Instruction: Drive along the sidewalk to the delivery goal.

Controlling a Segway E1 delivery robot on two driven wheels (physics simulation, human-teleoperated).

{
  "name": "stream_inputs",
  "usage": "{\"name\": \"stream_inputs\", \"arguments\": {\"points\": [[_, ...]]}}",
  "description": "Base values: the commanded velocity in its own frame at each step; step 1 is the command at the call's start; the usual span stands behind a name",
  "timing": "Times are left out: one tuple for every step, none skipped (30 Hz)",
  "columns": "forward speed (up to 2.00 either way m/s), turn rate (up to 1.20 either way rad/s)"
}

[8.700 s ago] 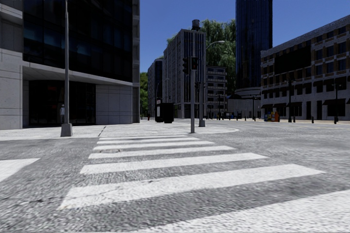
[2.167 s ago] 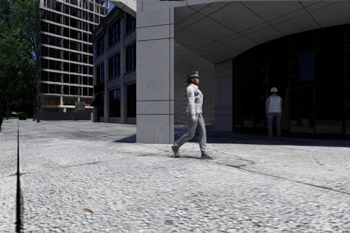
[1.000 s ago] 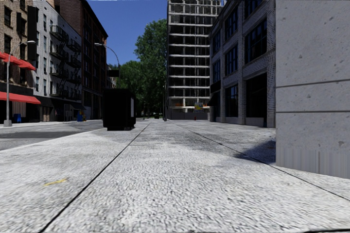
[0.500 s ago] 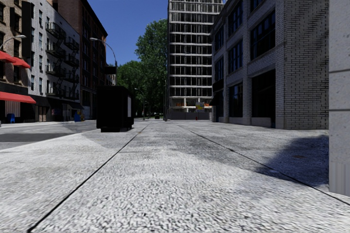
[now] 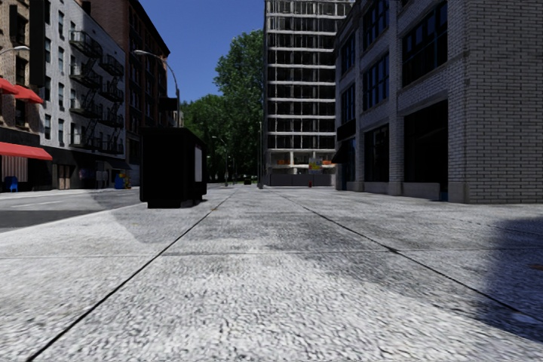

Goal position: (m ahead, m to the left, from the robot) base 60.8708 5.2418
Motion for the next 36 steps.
{"name": "stream_inputs", "arguments": {"points": [[2.0,0.2],[2.0,0.2],[2.0,0.2],[2.0,0.2],[2.0,0.22],[2.0,0.22],[2.0,0.23],[2.0,0.25],[2.0,0.25],[2.0,0.25],[2.0,0.26],[2.0,0.27],[2.0,0.28],[2.0,0.29],[2.0,0.29],[2.0,0.29],[2.0,0.29],[2.0,0.29],[2.0,0.29],[2.0,0.0],[2.0,0.0],[2.0,0.0],[2.0,0.0],[2.0,0.0],[2.0,0.0],[2.0,0.0],[2.0,0.0],[2.0,0.0],[2.0,0.0],[2.0,0.0],[2.0,0.0],[2.0,0.0],[2.0,0.0],[2.0,0.0],[2.0,0.0],[2.0,0.0]]}}
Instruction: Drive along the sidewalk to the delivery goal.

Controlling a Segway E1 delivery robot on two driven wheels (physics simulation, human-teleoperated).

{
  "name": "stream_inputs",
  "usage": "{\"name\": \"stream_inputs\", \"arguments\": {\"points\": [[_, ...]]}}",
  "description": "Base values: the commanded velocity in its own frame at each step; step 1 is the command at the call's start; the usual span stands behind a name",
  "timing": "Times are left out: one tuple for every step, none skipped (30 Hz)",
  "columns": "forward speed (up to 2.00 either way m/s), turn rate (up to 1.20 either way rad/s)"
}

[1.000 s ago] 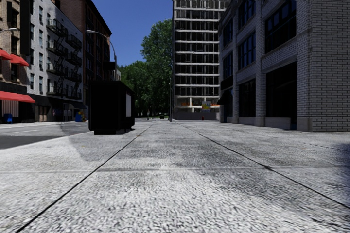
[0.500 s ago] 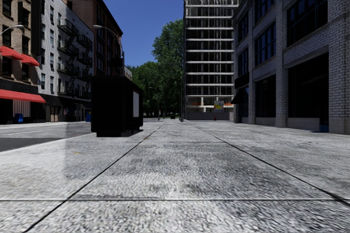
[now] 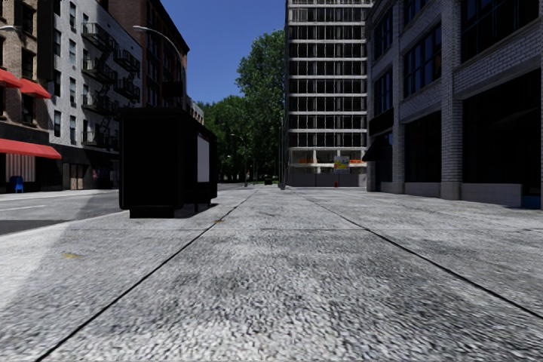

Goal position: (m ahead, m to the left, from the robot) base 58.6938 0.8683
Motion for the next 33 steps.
{"name": "stream_inputs", "arguments": {"points": [[2.0,0.0],[2.0,0.0],[2.0,0.0],[2.0,0.0],[2.0,0.0],[2.0,0.0],[2.0,0.0],[2.0,0.0],[2.0,0.0],[2.0,0.0],[2.0,0.0],[2.0,0.0],[2.0,0.0],[2.0,0.0],[2.0,0.0],[2.0,0.0],[2.0,0.0],[2.0,0.0],[2.0,0.0],[2.0,0.0],[2.0,0.0],[2.0,0.0],[2.0,0.0],[2.0,0.0],[2.0,0.0],[2.0,0.0],[2.0,0.0],[2.0,0.0],[2.0,0.0],[2.0,0.0],[2.0,0.0],[2.0,0.0],[2.0,0.0]]}}
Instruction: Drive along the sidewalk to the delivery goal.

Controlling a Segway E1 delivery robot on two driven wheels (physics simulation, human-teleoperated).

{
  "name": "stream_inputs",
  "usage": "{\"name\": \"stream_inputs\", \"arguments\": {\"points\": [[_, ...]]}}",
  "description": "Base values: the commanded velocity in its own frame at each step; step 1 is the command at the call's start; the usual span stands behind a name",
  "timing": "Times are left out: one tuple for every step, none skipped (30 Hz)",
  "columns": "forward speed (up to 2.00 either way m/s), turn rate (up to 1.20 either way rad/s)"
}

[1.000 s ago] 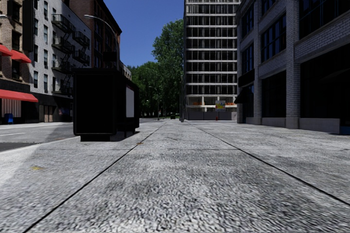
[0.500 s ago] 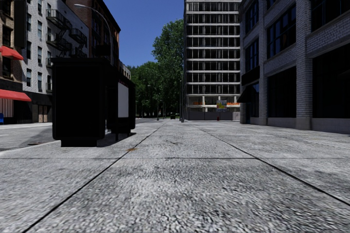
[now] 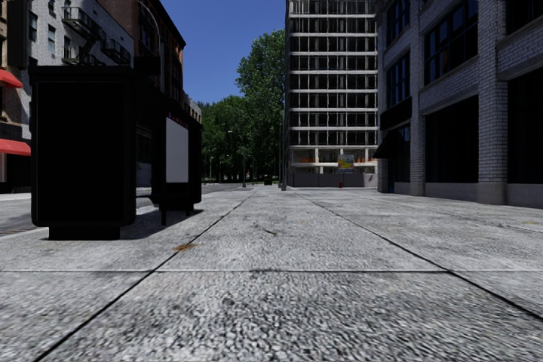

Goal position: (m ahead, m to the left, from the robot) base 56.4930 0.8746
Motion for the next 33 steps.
{"name": "stream_inputs", "arguments": {"points": [[2.0,0.0],[2.0,0.0],[2.0,0.0],[2.0,0.0],[2.0,0.0],[2.0,0.0],[2.0,0.0],[2.0,0.0],[2.0,0.0],[2.0,0.0],[2.0,0.0],[2.0,0.0],[2.0,0.0],[2.0,0.0],[2.0,0.0],[2.0,0.0],[2.0,0.0],[2.0,0.0],[2.0,0.0],[2.0,0.0],[2.0,0.0],[2.0,0.0],[2.0,0.0],[2.0,0.0],[2.0,0.0],[2.0,0.0],[2.0,0.0],[2.0,0.0],[2.0,0.0],[2.0,0.0],[2.0,0.0],[2.0,0.0],[2.0,0.0]]}}
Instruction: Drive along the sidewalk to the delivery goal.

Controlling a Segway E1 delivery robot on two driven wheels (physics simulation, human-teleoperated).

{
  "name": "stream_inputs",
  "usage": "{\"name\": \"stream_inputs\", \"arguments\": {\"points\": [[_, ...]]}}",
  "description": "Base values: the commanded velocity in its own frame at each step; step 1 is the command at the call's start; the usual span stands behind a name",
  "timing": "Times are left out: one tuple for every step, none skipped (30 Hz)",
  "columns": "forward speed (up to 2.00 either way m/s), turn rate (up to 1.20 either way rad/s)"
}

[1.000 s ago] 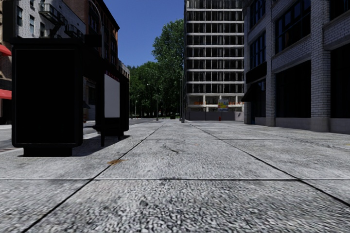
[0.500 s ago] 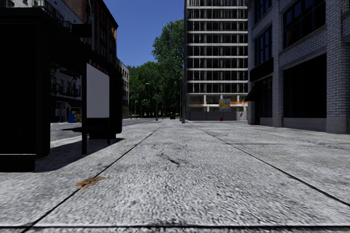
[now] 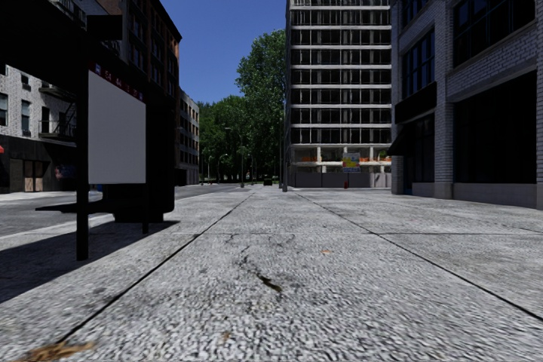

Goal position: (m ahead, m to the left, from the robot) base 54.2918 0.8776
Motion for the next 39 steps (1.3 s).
{"name": "stream_inputs", "arguments": {"points": [[2.0,0.0],[2.0,0.0],[2.0,0.0],[2.0,0.0],[2.0,0.0],[2.0,0.0],[2.0,0.0],[2.0,0.0],[2.0,0.0],[2.0,0.0],[2.0,0.0],[2.0,0.0],[2.0,0.0],[2.0,0.0],[2.0,0.0],[2.0,0.0],[2.0,0.0],[2.0,0.0],[2.0,0.0],[2.0,0.0],[2.0,0.0],[2.0,0.0],[2.0,0.0],[2.0,0.0],[2.0,0.0],[2.0,0.0],[2.0,0.0],[2.0,0.0],[2.0,0.0],[2.0,0.0],[2.0,0.0],[2.0,0.0],[2.0,0.0],[2.0,0.0],[2.0,0.0],[2.0,0.0],[2.0,0.0],[2.0,0.0],[2.0,0.0]]}}
